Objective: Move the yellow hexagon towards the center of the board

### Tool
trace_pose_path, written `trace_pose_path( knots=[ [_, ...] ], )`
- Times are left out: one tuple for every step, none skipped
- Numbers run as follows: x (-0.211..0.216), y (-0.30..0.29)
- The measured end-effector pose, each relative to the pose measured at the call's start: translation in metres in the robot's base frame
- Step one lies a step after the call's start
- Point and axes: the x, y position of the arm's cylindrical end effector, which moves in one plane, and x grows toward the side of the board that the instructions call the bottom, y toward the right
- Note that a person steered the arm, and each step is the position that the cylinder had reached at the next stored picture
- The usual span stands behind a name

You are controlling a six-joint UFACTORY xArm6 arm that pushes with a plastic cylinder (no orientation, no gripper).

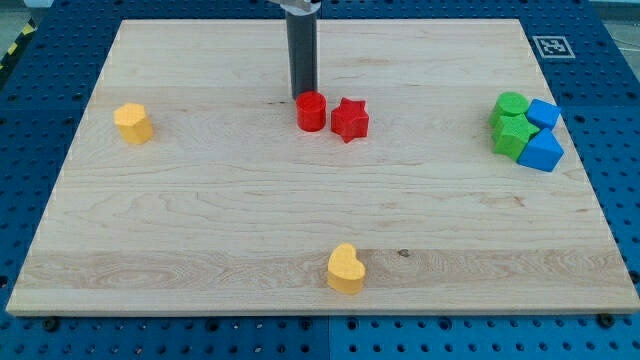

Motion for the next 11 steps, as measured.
trace_pose_path(
  knots=[
    [0.002, 0.002],
    [-0.015, -0.072],
    [-0.018, -0.193],
    [-0.008, -0.283],
    [0.002, -0.284],
    [0.03, -0.284],
    [0.044, -0.278],
    [0.044, -0.24],
    [0.045, -0.203],
    [0.055, -0.176],
    [0.076, -0.139]
  ],
)
